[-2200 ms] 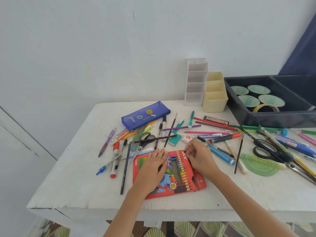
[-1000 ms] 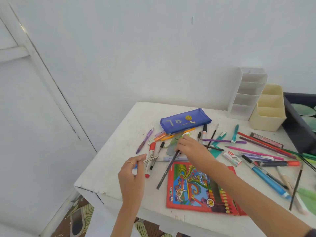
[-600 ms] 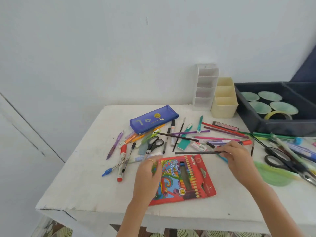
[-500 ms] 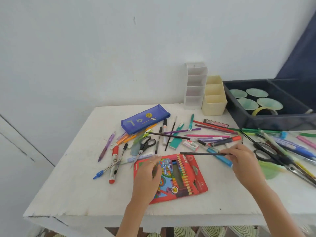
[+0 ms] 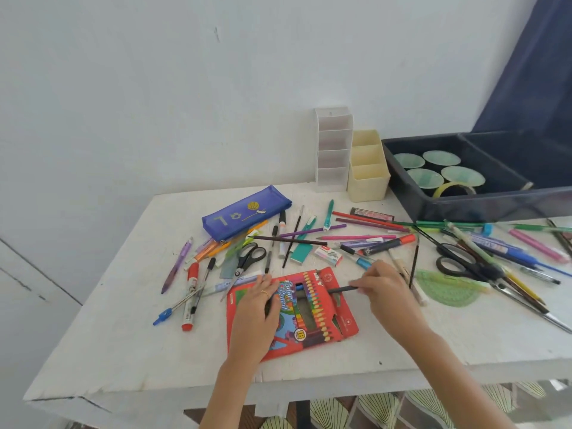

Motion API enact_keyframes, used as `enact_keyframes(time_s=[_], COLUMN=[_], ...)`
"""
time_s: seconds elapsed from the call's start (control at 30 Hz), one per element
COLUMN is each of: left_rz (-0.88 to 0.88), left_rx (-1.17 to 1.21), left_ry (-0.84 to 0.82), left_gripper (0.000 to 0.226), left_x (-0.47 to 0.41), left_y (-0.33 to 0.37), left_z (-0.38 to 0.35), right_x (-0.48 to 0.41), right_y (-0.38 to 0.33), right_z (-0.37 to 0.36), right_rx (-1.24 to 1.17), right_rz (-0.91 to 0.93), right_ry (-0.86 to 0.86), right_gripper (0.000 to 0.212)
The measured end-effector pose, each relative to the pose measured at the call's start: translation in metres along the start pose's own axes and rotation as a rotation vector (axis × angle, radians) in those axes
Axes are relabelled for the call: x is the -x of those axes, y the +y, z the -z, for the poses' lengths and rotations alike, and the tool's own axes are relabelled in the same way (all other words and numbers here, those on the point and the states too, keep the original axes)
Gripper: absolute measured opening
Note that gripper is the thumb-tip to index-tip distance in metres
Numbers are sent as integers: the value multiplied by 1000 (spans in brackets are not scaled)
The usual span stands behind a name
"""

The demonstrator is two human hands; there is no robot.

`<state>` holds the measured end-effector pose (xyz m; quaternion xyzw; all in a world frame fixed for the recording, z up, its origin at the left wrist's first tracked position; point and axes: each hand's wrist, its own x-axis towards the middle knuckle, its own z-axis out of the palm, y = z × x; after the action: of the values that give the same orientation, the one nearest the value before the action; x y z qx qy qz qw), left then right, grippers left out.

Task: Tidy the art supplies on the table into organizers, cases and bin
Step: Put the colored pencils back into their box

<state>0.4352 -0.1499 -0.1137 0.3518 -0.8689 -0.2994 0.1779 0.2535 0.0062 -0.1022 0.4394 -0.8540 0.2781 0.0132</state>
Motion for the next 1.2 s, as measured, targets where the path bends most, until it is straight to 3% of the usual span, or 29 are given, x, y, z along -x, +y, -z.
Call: enact_keyframes(time_s=[0.1,0.17,0.27,0.4,0.57,0.83,0.97,1.03,1.2], left_rz=[1,0,-21,-34,-27,-32,-14,4,-9], left_rx=[-11,-31,-64,-85,-86,-85,-59,-3,35], left_ry=[-3,-14,-42,-46,-34,-32,-68,-76,114], left_gripper=[40,41,43,44,44,43,43,43,38], left_x=[-1,-2,-1,0,0,1,0,-1,-2], left_y=[-1,0,0,-3,-3,-1,-1,1,4], left_z=[1,2,2,0,-1,-1,3,8,24], right_x=[-11,-18,-24,-24,-24,-28,-40,-50,-90], right_y=[-21,-30,-39,-34,-26,-22,-28,-36,-61], right_z=[-10,-16,-26,-32,-29,-35,-25,-20,-27], right_rx=[18,-99,-266,-261,-347,-338,-225,-172,-204], right_rz=[33,-19,-55,-20,-2,48,50,40,145], right_ry=[-131,-174,-183,-99,-170,-192,-306,-276,-164], right_gripper=[23,16,21,17,19,20,18,19,19])
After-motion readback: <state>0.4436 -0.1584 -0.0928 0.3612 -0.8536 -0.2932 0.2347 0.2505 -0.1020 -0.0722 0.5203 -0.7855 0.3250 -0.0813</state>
